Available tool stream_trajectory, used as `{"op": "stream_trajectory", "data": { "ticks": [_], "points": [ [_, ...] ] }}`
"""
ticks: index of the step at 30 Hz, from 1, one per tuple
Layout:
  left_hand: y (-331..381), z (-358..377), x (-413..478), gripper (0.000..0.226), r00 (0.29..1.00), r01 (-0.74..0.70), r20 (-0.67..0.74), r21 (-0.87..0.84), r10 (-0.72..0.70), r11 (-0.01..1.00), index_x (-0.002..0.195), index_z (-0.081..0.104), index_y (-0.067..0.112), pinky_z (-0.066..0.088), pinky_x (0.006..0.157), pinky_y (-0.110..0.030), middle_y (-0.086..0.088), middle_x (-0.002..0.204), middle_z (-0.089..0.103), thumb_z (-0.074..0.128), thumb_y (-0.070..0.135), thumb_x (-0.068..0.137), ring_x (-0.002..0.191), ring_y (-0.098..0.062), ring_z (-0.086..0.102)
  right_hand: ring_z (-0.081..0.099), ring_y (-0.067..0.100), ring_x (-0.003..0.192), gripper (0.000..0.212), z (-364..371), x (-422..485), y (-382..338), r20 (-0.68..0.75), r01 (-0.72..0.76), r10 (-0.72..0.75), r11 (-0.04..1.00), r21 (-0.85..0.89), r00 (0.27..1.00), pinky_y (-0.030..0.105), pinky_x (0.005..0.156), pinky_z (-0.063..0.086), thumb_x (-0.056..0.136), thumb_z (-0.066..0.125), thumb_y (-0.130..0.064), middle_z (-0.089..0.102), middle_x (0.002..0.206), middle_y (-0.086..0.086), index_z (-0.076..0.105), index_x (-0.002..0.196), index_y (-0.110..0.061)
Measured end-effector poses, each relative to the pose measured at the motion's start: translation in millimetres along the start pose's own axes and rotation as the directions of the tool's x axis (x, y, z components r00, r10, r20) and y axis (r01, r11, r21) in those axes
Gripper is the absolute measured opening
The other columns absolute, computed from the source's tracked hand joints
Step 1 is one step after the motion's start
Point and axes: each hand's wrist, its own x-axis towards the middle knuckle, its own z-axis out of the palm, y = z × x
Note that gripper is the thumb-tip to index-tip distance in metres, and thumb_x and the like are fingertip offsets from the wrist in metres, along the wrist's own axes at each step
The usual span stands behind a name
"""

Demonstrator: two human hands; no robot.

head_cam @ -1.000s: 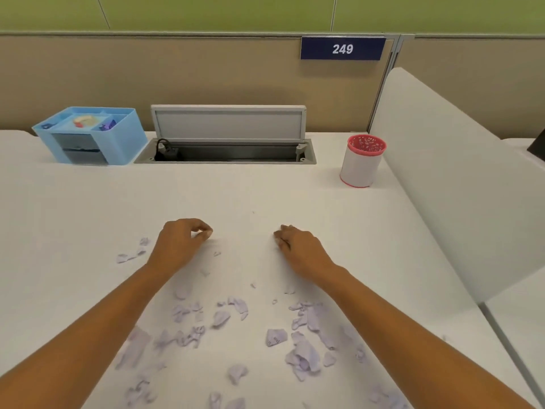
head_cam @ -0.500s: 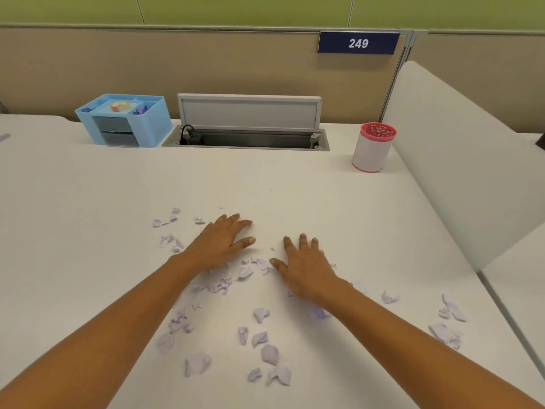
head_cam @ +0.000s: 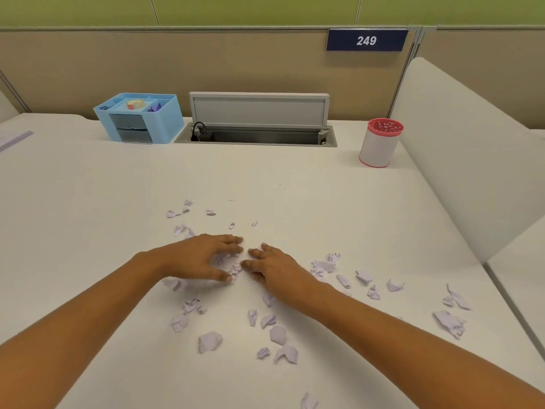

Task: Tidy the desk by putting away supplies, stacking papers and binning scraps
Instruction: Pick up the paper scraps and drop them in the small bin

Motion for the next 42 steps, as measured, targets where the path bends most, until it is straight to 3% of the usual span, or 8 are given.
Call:
{"op": "stream_trajectory", "data": {
  "ticks": [6,9,11,17,22,30,37,42],
  "points": [
    [2,15,3,0.035,0.952,-0.047,-0.297,0.101,0.075,0.994,0.128,0.056,0.019,0.027,0.103,-0.012,0.004,0.142,0.044,0.052,0.026,0.094,0.133,-0.007,0.04,0.051,0.032,0.11,0.026,5,-4,17,-0.094,0.008,-0.004,0.999,0.044,0.996,0.033,0.091,0.038,0.087,0.05,-0.001,0.061,0.117,0.016,0.063,0.109,0.002],
    [1,20,6,0.017,0.874,-0.121,-0.447,0.181,0.191,0.976,0.094,0.075,0.012,0.049,0.081,-0.017,-0.001,0.099,0.073,0.066,0.016,0.081,0.092,-0.011,0.07,0.054,0.03,0.101,0.028,9,-4,24,-0.178,0.023,-0.012,0.998,0.063,0.984,0.036,0.083,0.043,0.082,0.043,0.008,0.065,0.107,0.015,0.066,0.097,0.004],
    [-2,24,10,0.014,0.859,-0.111,-0.476,0.192,0.191,0.975,0.073,0.075,0.01,0.048,0.065,-0.026,-0.004,0.069,0.072,0.062,0.016,0.073,0.06,-0.017,0.068,0.054,0.029,0.099,0.026,10,-5,28,-0.194,-0.006,0.018,0.998,0.058,0.981,0.036,0.083,0.043,0.083,0.042,0.007,0.064,0.104,0.016,0.065,0.095,0.004],
    [3,18,21,0.014,0.851,-0.011,-0.519,0.145,0.085,0.989,0.069,0.075,0.008,0.056,0.062,-0.025,-0.005,0.069,0.072,0.074,-0.006,0.068,0.055,-0.018,0.062,0.06,0.027,0.091,0.023,-5,-4,37,-0.221,-0.175,0.224,0.96,0.218,0.949,0.023,0.076,0.043,0.086,0.048,-0.001,0.068,0.099,0.015,0.069,0.095,0.0],
    [29,-9,36,0.015,0.785,0.042,-0.564,-0.364,-0.256,0.93,0.092,0.074,0.003,0.042,0.071,0.0,-0.01,0.093,0.073,0.067,-0.001,0.08,0.072,0.003,0.065,0.047,0.004,0.053,0.02,-30,-6,67,-0.101,-0.337,0.534,0.657,0.674,0.839,0.004,0.046,0.034,0.083,0.056,-0.001,0.061,0.065,-0.003,0.074,0.09,-0.005],
    [70,-68,115,0.017,0.755,-0.134,-0.551,-0.661,-0.355,0.739,0.094,0.073,0.003,0.049,0.063,-0.006,-0.01,0.083,0.071,0.072,0.002,0.077,0.059,-0.003,0.064,0.063,0.017,0.073,0.015,-84,-1,132,-0.023,-0.116,0.669,0.163,0.98,0.743,0.013,0.07,0.055,0.081,0.06,0.011,0.066,0.078,0.007,0.068,0.094,0.006],
    [97,-112,195,0.018,0.794,-0.163,-0.513,-0.696,-0.325,0.699,0.095,0.072,0.0,0.054,0.068,-0.014,-0.014,0.086,0.071,0.072,0.001,0.076,0.056,-0.003,0.063,0.062,0.02,0.084,0.013,-160,7,222,-0.212,0.028,0.848,0.227,0.974,0.487,0.019,0.078,0.054,0.081,0.063,0.007,0.064,0.089,0.009,0.067,0.092,0.001],
    [109,-129,241,0.017,0.805,-0.191,-0.517,-0.689,-0.291,0.699,0.093,0.072,-0.002,0.056,0.079,-0.029,-0.019,0.09,0.071,0.072,-0.001,0.076,0.062,-0.012,0.062,0.058,0.022,0.102,0.014,-193,23,282,-0.317,-0.201,0.928,0.354,0.913,0.195,0.025,0.077,0.049,0.084,0.064,-0.007,0.064,0.107,0.009,0.071,0.097,-0.006]
  ]
}}
